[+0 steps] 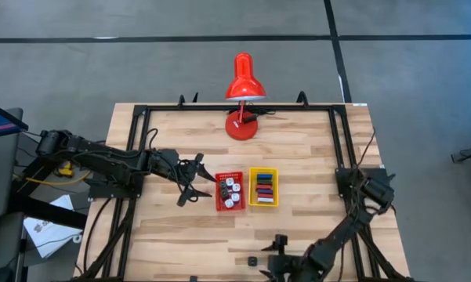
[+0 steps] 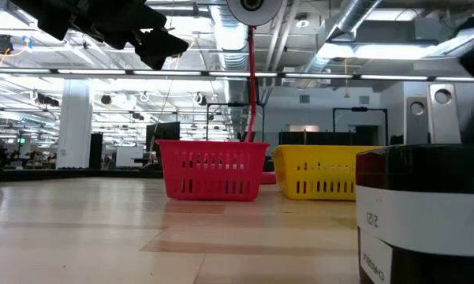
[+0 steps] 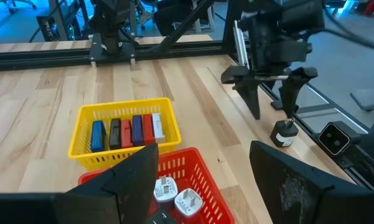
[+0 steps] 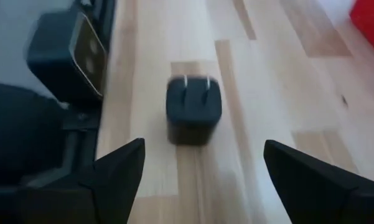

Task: Pick & Place Office items
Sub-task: Put the black charger adapter into the red bin

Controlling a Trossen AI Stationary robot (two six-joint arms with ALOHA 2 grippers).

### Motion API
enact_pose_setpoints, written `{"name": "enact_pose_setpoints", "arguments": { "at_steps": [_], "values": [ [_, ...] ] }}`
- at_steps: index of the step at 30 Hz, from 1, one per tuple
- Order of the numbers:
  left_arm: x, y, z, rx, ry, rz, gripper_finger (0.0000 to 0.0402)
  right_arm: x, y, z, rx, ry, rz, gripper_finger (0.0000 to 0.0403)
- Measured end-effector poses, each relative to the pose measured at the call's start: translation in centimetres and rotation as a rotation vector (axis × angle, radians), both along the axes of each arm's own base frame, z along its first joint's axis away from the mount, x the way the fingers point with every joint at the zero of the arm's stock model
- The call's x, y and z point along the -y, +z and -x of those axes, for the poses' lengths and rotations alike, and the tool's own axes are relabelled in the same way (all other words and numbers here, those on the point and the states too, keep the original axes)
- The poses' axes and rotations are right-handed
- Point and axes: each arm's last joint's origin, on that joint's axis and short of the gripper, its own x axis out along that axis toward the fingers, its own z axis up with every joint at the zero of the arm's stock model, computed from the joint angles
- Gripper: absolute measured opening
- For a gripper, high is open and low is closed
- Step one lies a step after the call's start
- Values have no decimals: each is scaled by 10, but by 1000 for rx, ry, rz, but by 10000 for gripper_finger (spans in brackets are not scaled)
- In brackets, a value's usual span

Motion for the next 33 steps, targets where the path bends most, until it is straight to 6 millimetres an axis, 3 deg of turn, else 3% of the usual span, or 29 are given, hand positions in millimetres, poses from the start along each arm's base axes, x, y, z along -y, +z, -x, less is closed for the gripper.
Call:
{"name": "enact_pose_setpoints", "arguments": {
  "at_steps": [6, 12, 28, 33],
  "values": [
    [0, 0, 0, 0, 0, 0, 246, -10, -37, 1, 77, -69, -3, 320],
    [0, 0, 0, 0, 0, 0, 246, -14, -54, -7, 162, -100, -24, 313],
    [0, 0, 0, 0, 0, 1, 246, -8, -56, -18, 201, -113, 27, 240],
    [0, 0, 0, 0, 0, 1, 246, -7, -55, -19, 207, -117, 28, 169]
  ]
}}
